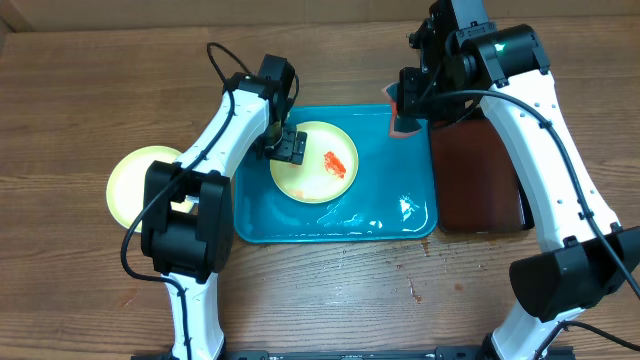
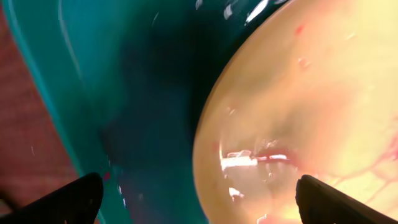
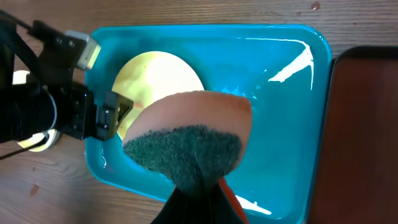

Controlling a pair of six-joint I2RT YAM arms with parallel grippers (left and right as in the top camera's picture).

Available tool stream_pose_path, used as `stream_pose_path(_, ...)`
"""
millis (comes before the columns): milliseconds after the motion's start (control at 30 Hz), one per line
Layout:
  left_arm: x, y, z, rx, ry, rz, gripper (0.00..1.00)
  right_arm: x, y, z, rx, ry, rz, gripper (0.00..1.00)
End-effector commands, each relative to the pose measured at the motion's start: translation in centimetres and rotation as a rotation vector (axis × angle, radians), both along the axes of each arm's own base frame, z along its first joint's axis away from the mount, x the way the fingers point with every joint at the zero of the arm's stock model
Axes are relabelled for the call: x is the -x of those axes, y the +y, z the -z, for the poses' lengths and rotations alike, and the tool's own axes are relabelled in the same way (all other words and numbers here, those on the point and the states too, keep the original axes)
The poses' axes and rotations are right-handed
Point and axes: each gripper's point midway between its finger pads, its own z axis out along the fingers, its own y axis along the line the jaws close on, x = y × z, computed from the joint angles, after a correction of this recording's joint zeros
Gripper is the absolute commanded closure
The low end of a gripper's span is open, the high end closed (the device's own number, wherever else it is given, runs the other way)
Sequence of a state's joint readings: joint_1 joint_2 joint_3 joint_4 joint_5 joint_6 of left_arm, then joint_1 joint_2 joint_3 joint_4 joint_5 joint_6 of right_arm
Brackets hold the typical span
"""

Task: Clean dirty plates on tray and stack at the side
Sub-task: 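Hold the yellow plate rim with left gripper, tilting it on the tray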

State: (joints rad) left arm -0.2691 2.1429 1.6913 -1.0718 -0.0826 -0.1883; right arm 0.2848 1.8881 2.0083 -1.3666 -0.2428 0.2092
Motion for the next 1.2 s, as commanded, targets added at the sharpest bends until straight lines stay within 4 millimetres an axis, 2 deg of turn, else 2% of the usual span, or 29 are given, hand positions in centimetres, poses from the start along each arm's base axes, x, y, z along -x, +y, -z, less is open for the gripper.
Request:
stream_pose_path(0,-0.2,1.5,-1.8,0.012,-0.044,-0.251,0.00,-0.1,0.0,-0.3,0.004,-0.012,0.000,0.96)
stream_pose_path(100,-0.4,1.7,-3.8,0.056,-0.078,-0.309,0.00,0.0,-0.1,-0.3,0.005,-0.009,0.000,0.96)
stream_pose_path(233,0.3,0.8,-6.9,0.121,-0.114,-0.322,0.00,0.0,-0.1,-0.3,0.006,-0.008,-0.003,0.96)
stream_pose_path(333,1.2,0.0,-7.8,0.181,-0.109,-0.351,0.00,0.0,-0.1,-0.3,0.006,-0.009,-0.003,0.96)
stream_pose_path(433,2.1,-0.5,-6.7,0.217,-0.084,-0.365,0.00,0.0,-0.1,-0.3,0.006,-0.009,-0.003,0.96)
stream_pose_path(567,3.1,-1.5,-3.4,0.282,-0.045,-0.391,0.02,0.0,-0.1,-0.3,0.006,-0.008,-0.003,0.96)
stream_pose_path(600,3.1,-1.8,-2.5,0.303,-0.046,-0.398,0.04,0.0,-0.1,-0.3,0.006,-0.009,-0.003,0.96)
stream_pose_path(667,3.0,-2.0,-1.3,0.324,-0.060,-0.410,0.16,0.0,-0.1,-0.3,0.006,-0.009,-0.003,0.96)
stream_pose_path(800,2.8,-2.0,0.0,0.342,-0.080,-0.408,0.35,0.0,-0.1,-0.3,0.006,-0.009,-0.003,0.96)
stream_pose_path(1000,3.0,-0.2,1.6,0.241,-0.105,-0.423,0.46,0.0,-0.1,-0.3,0.006,-0.009,-0.003,0.96)
stream_pose_path(1167,2.5,-0.3,3.5,0.234,-0.095,-0.387,0.51,0.0,-0.1,-0.3,0.006,-0.009,-0.003,0.96)
